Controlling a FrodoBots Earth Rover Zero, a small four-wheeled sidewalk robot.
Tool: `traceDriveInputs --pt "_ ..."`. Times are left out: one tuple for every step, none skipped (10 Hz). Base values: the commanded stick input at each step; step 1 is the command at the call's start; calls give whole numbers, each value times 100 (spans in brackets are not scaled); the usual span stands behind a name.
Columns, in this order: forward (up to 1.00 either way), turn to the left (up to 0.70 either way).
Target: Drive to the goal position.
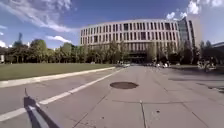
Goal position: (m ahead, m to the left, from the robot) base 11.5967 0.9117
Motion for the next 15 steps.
traceDriveInputs --pt "70 -4" --pt "70 -12" --pt "70 -14" --pt "70 -14" --pt "70 -14" --pt "70 -14" --pt "70 -3" --pt "70 0" --pt "70 0" --pt "70 0" --pt "70 0" --pt "70 0" --pt "70 0" --pt "70 0" --pt "70 0"
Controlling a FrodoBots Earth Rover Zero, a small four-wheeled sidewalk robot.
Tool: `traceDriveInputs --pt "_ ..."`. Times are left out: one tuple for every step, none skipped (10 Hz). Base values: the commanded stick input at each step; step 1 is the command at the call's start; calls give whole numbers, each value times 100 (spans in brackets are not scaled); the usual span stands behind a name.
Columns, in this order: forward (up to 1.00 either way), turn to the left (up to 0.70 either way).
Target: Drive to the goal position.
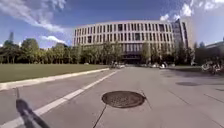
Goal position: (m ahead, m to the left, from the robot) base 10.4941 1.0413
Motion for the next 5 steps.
traceDriveInputs --pt "70 0" --pt "70 0" --pt "70 0" --pt "70 0" --pt "70 -3"
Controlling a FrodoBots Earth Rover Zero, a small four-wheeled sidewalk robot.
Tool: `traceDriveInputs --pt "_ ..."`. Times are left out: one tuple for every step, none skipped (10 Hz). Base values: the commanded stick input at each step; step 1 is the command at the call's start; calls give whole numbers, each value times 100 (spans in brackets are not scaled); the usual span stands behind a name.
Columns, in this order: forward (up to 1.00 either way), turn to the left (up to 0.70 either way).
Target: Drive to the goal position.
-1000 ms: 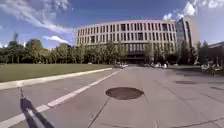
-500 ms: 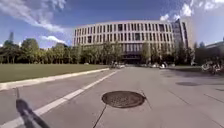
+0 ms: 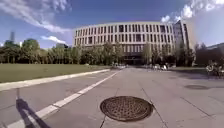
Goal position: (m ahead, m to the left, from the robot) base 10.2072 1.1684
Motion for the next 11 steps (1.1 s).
traceDriveInputs --pt "70 -14" --pt "70 -14" --pt "70 -14" --pt "70 -10" --pt "70 0" --pt "70 0" --pt "70 0" --pt "70 0" --pt "70 0" --pt "70 0" --pt "70 0"
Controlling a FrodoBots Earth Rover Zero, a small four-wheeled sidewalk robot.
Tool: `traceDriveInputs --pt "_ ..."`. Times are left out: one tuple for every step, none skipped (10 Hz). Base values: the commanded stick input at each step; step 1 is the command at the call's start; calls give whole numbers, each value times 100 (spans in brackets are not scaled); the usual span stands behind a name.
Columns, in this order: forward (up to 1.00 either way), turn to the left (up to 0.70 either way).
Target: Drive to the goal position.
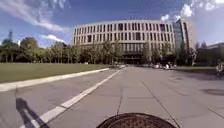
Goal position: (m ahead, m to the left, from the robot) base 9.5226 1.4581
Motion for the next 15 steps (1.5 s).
traceDriveInputs --pt "70 0" --pt "70 0" --pt "70 0" --pt "70 0" --pt "70 0" --pt "70 0" --pt "70 0" --pt "70 0" --pt "70 0" --pt "70 0" --pt "70 0" --pt "70 0" --pt "70 0" --pt "70 0" --pt "70 -13"
